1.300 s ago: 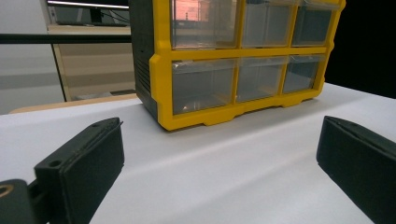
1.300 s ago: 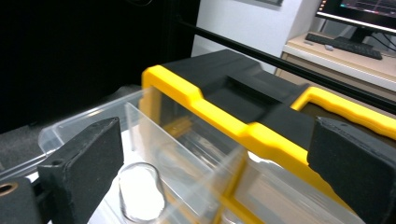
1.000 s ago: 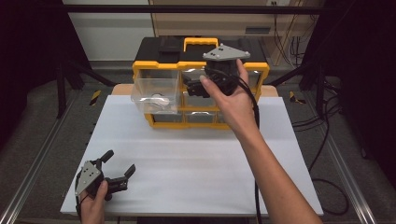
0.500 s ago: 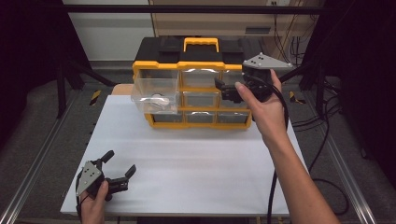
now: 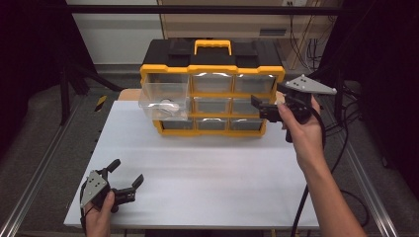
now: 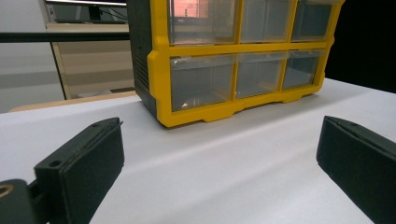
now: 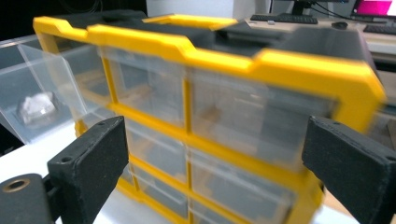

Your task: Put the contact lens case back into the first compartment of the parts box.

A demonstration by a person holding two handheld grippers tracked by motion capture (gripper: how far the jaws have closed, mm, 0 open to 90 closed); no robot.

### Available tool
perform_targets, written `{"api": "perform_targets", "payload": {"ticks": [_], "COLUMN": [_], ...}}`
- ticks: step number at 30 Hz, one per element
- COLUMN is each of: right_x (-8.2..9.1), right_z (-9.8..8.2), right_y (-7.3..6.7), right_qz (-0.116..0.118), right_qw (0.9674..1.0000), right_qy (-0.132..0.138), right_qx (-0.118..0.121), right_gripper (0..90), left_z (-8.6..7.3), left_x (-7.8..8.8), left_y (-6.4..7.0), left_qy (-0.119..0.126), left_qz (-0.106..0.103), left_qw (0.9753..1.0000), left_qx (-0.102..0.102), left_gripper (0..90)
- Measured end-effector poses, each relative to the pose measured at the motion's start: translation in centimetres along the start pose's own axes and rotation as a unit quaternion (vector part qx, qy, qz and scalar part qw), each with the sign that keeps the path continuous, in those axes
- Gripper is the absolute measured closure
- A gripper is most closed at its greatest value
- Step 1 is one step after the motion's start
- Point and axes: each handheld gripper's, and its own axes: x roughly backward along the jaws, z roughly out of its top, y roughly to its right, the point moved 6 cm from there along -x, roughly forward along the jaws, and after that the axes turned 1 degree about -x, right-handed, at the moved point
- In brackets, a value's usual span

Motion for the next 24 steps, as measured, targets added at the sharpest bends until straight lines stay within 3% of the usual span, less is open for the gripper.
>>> {"api": "perform_targets", "payload": {"ticks": [1, 3, 4, 5, 9, 13, 16, 17, 20, 24], "right_x": [0.6, 0.8, 1.3, 1.3, 2.1, 2.9, 3.7, 3.7, 4.4, 4.8], "right_z": [-1.2, -1.9, -3.5, -3.5, -6.7, -9.6, -13.2, -13.2, -16.2, -17.8], "right_y": [0.7, 1.0, 1.6, 1.6, 2.4, 2.5, 2.4, 2.4, 2.5, 2.5], "right_qz": [0.000, -0.001, -0.001, -0.001, 0.007, 0.017, 0.023, 0.023, 0.028, 0.031], "right_qw": [1.0000, 1.0000, 0.9999, 0.9999, 0.9996, 0.9996, 0.9994, 0.9994, 0.9988, 0.9983], "right_qy": [0.000, -0.001, -0.005, -0.005, -0.005, -0.001, 0.001, 0.001, 0.008, 0.013], "right_qx": [-0.005, -0.008, -0.016, -0.016, -0.026, -0.023, -0.025, -0.025, -0.041, -0.047], "right_gripper": [8.5, 8.7, 8.8, 8.8, 8.6, 8.0, 7.3, 7.3, 6.9, 6.5], "left_z": [0.0, 0.0, 0.0, 0.0, 0.1, 0.0, -0.1, -0.1, 0.0, -0.2], "left_x": [0.0, 0.0, 0.0, 0.0, 0.2, 0.3, 0.3, 0.3, 0.4, 0.6], "left_y": [0.0, 0.0, 0.1, 0.1, 0.1, 0.1, 0.1, 0.1, 0.3, 0.6], "left_qy": [-0.001, -0.002, -0.002, -0.002, 0.000, -0.003, -0.007, -0.007, -0.004, -0.010], "left_qz": [-0.001, -0.002, 0.000, 0.000, 0.001, 0.001, 0.002, 0.002, -0.001, 0.000], "left_qw": [1.0000, 1.0000, 1.0000, 1.0000, 1.0000, 0.9999, 0.9999, 0.9998, 0.9997, 0.9997], "left_qx": [0.000, 0.001, 0.001, 0.001, 0.001, 0.010, 0.015, 0.017, 0.025, 0.022], "left_gripper": [0.6, 0.6, 0.6, 0.6, 0.6, 0.6, 0.6, 0.6, 0.7, 0.7]}}
